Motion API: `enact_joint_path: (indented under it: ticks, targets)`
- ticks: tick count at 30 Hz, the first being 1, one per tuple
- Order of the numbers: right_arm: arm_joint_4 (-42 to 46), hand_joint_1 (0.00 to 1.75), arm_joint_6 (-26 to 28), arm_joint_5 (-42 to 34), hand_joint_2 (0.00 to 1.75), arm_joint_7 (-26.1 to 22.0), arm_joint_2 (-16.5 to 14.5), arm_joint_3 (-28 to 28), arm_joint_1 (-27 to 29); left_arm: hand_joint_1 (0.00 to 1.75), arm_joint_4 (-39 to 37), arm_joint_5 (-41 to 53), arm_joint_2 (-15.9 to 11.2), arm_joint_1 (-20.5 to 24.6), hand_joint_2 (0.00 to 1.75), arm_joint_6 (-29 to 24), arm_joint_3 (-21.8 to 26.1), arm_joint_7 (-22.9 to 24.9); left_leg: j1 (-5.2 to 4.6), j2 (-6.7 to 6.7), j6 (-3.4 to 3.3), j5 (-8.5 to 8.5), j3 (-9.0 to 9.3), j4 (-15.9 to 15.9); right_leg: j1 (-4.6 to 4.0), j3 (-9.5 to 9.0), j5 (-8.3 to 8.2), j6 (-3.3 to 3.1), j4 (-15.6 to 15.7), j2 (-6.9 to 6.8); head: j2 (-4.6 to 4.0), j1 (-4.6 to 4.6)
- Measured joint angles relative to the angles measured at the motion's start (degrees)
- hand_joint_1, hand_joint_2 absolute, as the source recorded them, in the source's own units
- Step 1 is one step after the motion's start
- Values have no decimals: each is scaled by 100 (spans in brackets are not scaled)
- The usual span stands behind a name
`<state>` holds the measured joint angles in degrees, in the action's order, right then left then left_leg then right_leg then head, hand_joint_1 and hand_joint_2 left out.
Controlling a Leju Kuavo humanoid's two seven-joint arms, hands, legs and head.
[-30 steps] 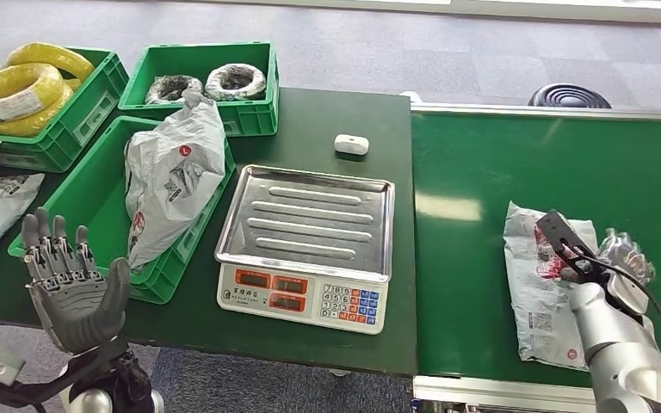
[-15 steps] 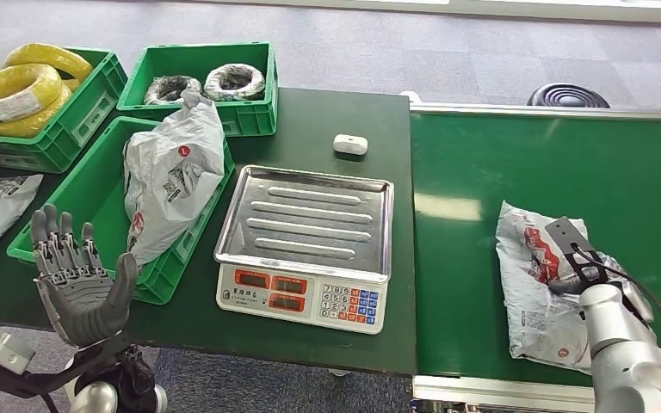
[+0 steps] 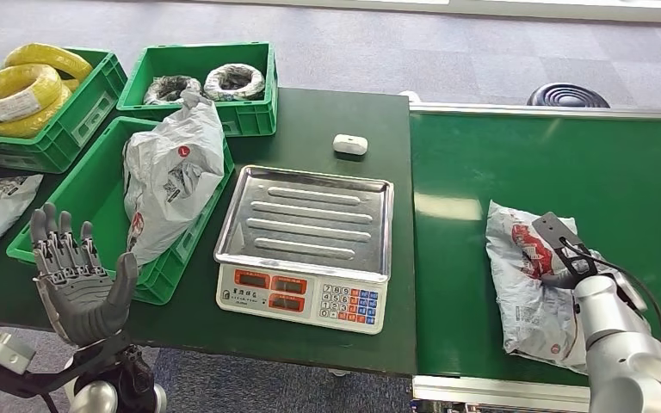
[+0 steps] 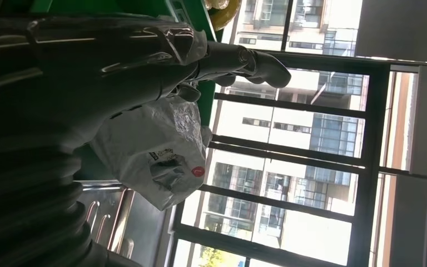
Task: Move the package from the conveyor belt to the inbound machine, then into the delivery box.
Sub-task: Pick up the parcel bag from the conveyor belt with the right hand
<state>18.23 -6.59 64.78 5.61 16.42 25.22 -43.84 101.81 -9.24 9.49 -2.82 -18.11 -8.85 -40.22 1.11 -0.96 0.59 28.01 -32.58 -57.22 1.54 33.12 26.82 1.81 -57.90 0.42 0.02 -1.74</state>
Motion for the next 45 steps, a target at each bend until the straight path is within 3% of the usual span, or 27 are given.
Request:
enact_joint_path:
  ticks: [28,31,33,36,38,45]
  targets:
    - [1,174,26,104,175,-161,-154,-53,-185,0,1,48,48,-7,175,-28,75,0,0,-4,0,0,-1,0,0,0,0,0,0,-2,0,-1]
    - [5,175,233,117,175,-253,-173,-76,-188,0,28,62,60,-36,175,-55,85,0,0,-3,0,0,-3,0,0,0,0,0,-1,-2,0,-1]
    - [46,175,743,117,175,-418,-211,-96,-195,0,100,81,75,-104,175,-87,104,0,0,-2,0,0,-6,0,0,0,0,0,-3,-1,0,0]
    - [315,175,1857,101,175,-924,-372,-144,-244,0,260,96,110,-264,175,-129,144,0,0,1,0,-1,-10,1,0,4,-1,-1,-6,2,0,0]
    - [736,175,2317,87,175,-1238,-580,-265,-285,0,327,104,139,-322,175,-132,157,0,0,6,1,-1,-7,1,-1,7,-1,-1,-7,6,0,-1]
    - [2589,171,2222,-4,175,-1260,-1430,-1484,-317,0,320,185,221,-263,175,-228,96,0,5,21,7,-5,-1,2,-5,17,0,-2,-16,22,0,-1]
